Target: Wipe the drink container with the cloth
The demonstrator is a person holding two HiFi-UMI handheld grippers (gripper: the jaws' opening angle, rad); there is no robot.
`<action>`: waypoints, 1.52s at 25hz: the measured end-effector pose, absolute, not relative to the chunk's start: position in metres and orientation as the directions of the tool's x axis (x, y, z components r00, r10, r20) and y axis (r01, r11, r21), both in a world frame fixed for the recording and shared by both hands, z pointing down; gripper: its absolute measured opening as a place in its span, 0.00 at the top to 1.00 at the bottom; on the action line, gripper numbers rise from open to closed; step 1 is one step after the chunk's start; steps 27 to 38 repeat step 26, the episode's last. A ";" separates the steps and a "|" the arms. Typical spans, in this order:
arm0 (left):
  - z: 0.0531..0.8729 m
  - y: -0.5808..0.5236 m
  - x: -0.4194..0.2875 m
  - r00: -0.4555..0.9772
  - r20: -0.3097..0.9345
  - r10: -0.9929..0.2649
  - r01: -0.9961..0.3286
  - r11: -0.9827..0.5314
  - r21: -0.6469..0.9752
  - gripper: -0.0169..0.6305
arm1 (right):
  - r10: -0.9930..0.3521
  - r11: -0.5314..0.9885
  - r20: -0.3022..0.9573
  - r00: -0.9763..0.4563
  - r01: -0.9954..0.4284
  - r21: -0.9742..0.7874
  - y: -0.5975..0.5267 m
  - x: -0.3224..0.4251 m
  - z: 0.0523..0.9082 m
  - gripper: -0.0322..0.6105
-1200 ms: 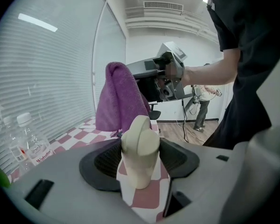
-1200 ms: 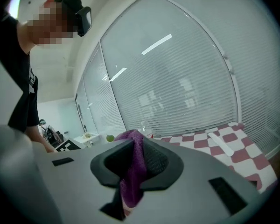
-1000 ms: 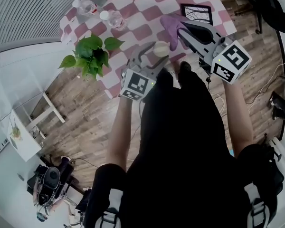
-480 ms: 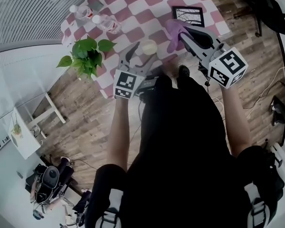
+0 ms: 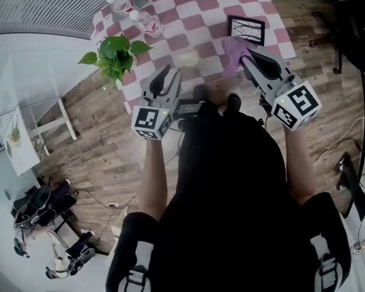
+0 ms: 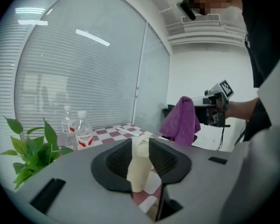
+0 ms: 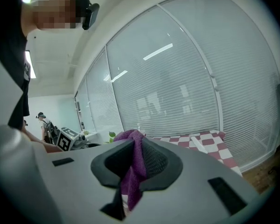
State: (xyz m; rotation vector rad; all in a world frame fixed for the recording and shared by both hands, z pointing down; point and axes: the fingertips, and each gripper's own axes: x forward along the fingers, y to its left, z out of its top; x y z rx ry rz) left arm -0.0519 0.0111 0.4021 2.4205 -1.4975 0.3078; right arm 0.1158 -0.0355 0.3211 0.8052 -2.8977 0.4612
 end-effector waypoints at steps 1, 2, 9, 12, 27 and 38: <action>0.393 0.016 -0.053 0.420 0.303 -0.856 -0.908 -0.401 0.126 0.80 | -0.482 0.822 0.166 -0.860 -0.510 -0.252 -0.032 0.117 0.318 0.85; 0.384 0.021 -0.052 0.400 0.285 -0.871 -0.917 -0.378 0.129 0.85 | -0.477 0.830 0.159 -0.864 -0.503 -0.242 -0.030 0.119 0.315 0.86; 0.348 0.049 -0.038 0.306 0.236 -0.922 -0.950 -0.280 0.136 0.90 | -0.443 0.861 0.116 -0.889 -0.458 -0.220 -0.011 0.134 0.299 0.86; 0.343 0.058 -0.030 0.294 0.232 -0.927 -0.954 -0.269 0.134 0.91 | -0.429 0.871 0.113 -0.896 -0.444 -0.213 -0.004 0.140 0.301 0.86; 0.334 0.071 -0.007 0.273 0.238 -0.932 -0.961 -0.256 0.103 0.91 | -0.392 0.894 0.123 -0.912 -0.409 -0.183 0.010 0.154 0.300 0.86; 0.334 0.071 -0.007 0.273 0.238 -0.932 -0.961 -0.256 0.103 0.91 | -0.392 0.894 0.123 -0.912 -0.409 -0.183 0.010 0.154 0.300 0.86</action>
